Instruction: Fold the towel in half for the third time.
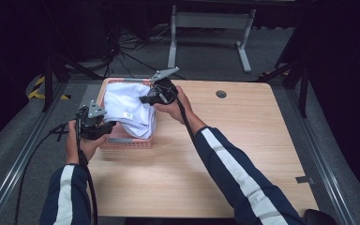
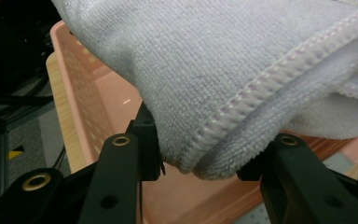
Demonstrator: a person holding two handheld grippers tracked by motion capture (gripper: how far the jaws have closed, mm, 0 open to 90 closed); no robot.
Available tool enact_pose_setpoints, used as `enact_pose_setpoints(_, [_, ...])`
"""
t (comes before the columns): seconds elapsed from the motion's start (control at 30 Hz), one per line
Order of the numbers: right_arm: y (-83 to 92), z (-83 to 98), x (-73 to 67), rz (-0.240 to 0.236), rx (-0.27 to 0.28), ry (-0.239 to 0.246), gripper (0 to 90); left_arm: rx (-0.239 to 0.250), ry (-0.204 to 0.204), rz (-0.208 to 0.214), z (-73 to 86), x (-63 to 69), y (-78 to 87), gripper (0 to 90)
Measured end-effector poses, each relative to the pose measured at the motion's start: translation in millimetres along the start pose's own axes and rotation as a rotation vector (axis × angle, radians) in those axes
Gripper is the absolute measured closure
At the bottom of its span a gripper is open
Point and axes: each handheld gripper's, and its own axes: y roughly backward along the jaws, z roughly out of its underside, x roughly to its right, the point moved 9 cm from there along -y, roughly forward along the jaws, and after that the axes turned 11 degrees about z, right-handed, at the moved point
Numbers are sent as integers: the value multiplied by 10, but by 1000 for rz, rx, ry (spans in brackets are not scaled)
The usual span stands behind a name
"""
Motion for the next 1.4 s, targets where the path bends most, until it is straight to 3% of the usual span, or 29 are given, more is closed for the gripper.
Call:
enact_pose_setpoints(0.27, [-229,46,-77,4,-10,-19,653,-46,32,-43,117,-156,-85,613])
enact_pose_setpoints(0.4, [-312,137,-86,18,-43,-17,635,-79,58,-22,188,-144,-167,606])
enact_pose_setpoints(0.5, [-351,201,-76,33,-63,-15,603,-92,47,-26,209,-130,-210,576])
enact_pose_setpoints(0.53, [-364,227,-67,42,-73,-12,591,-116,51,-25,237,-119,-236,576])
enact_pose_setpoints(0.67, [-390,319,-49,75,-116,10,500,-142,64,-50,294,-108,-291,488])
enact_pose_setpoints(0.7, [-389,341,-41,84,-124,22,488,-147,87,-46,316,-106,-298,457])
enact_pose_setpoints(0.83, [-387,421,5,97,-155,41,419,-92,118,-32,309,-103,-286,335])
enact_pose_setpoints(0.97, [-323,414,16,77,-134,39,379,-41,120,2,268,-44,-226,277])
enact_pose_setpoints(1.13, [-176,458,7,60,-119,61,371,36,103,44,166,123,-128,242])
enact_pose_setpoints(1.2, [-91,493,13,57,-116,77,370,89,98,67,113,231,-87,234])
enact_pose_setpoints(1.3, [45,543,17,44,-108,87,370,130,67,95,62,404,-46,220])
enact_pose_setpoints(1.4, [188,604,39,40,-109,111,369,123,10,92,51,565,-13,228])
